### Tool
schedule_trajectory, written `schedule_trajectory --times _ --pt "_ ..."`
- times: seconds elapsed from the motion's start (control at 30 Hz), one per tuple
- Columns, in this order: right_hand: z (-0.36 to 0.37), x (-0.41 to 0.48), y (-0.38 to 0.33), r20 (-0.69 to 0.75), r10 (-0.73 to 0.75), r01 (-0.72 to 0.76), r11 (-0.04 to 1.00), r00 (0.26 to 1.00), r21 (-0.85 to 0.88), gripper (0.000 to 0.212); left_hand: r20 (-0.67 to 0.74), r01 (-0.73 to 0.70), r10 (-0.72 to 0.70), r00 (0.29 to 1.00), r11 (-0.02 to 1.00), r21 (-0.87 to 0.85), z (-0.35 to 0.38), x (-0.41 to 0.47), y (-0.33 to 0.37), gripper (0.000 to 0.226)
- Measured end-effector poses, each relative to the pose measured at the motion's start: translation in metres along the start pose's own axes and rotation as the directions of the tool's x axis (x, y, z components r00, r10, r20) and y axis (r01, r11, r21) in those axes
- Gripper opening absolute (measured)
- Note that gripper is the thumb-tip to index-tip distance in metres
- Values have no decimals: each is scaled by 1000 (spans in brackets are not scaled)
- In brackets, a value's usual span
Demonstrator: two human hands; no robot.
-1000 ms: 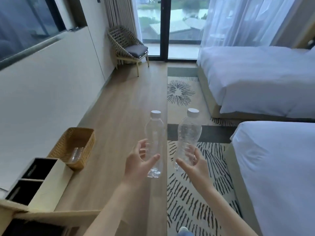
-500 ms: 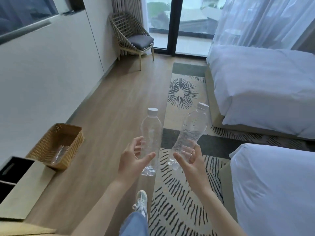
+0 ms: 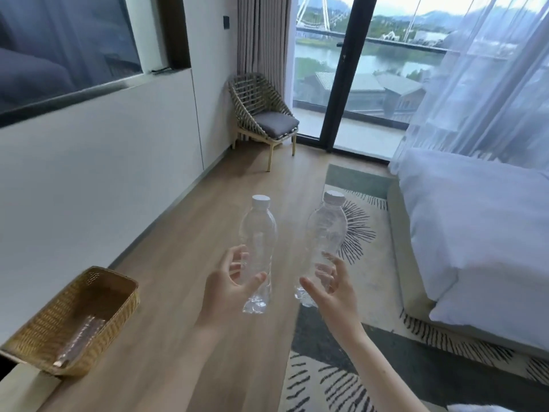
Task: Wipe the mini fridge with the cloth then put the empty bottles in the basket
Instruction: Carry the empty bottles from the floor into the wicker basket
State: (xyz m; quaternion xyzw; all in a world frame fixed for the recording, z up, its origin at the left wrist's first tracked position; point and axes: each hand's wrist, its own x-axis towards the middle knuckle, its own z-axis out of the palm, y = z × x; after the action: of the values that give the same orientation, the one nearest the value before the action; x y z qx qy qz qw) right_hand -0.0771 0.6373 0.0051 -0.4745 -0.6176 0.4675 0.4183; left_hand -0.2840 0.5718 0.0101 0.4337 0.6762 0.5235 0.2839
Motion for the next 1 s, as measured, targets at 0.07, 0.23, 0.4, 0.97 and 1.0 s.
schedule_trajectory --times 0.07,0.23,0.4,0.97,1.0 --pt "17 36 -2 52 13 -13 1000 999 -2 61 -31 15 -15 999 1000 0 -6 34 2 55" --pt "71 133 7 188 62 -65 998 980 10 65 -138 112 -110 984 994 4 -19 115 -27 55" --pt "143 249 20 356 56 -56 998 933 -10 59 -311 223 -218 925 975 -20 -35 195 -65 54" --pt "444 445 4 932 10 117 992 363 -56 46 -836 365 -466 290 861 -354 -150 321 -130 52" --pt "462 441 6 943 21 119 991 334 -64 46 -841 373 -476 255 851 -369 -162 320 -138 53"
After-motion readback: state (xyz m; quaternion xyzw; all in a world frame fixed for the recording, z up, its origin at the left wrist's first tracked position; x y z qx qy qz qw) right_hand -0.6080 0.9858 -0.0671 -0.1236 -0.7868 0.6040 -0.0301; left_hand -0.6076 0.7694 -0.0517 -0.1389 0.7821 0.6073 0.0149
